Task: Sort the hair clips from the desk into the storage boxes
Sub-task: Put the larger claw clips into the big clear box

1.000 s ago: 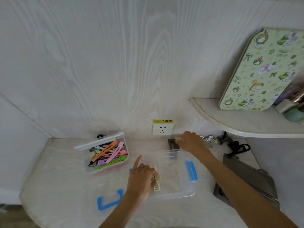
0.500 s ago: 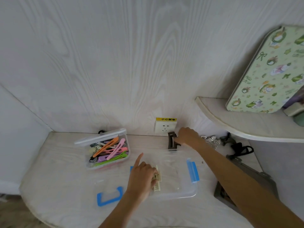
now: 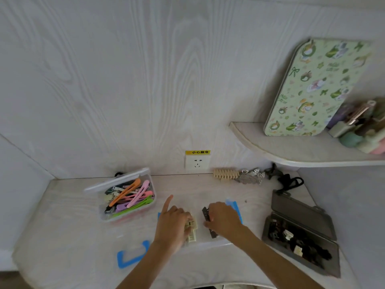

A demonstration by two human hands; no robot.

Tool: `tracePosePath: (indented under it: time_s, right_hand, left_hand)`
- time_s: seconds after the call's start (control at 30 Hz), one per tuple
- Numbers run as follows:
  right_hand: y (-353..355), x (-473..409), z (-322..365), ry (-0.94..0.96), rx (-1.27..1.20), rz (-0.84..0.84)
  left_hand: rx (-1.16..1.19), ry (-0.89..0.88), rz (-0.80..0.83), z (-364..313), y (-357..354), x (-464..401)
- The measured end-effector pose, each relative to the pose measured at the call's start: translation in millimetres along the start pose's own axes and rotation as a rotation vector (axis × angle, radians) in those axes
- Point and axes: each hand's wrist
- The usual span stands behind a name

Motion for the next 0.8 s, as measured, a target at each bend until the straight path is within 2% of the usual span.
tracePosePath:
  time_s: [0.07, 0.4, 0.5, 0.63, 0.8]
  right_hand:
    - [-13, -12, 6, -0.007, -0.057, 0.001]
    - [-15, -22, 1, 0.09, -0.228, 0.29]
    - [-19, -18, -1, 0.071, -0.302, 0.307]
    - [-8, -9, -1, 0.065, -0.331, 0.337]
    - [8, 25, -22, 0.137, -0.234, 0.215]
  left_hand:
    - [-0.006, -0.006, 0.003, 1, -3, -1]
    - [-0.015, -0.015, 0.011, 1, 1, 2]
    - [-0.012, -0.084, -0.006, 6, -2, -1]
    - [-0.089, -0.124, 0.106, 7, -5, -7]
    - [-0.163, -0.102, 0.148, -5, 0, -11]
Point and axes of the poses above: each hand's wrist, its own x-axis away from the middle knuckle, its own y-axis out of the back of the hand, z = x × y, and after that the axes turned 5 degrees about x, right-handed
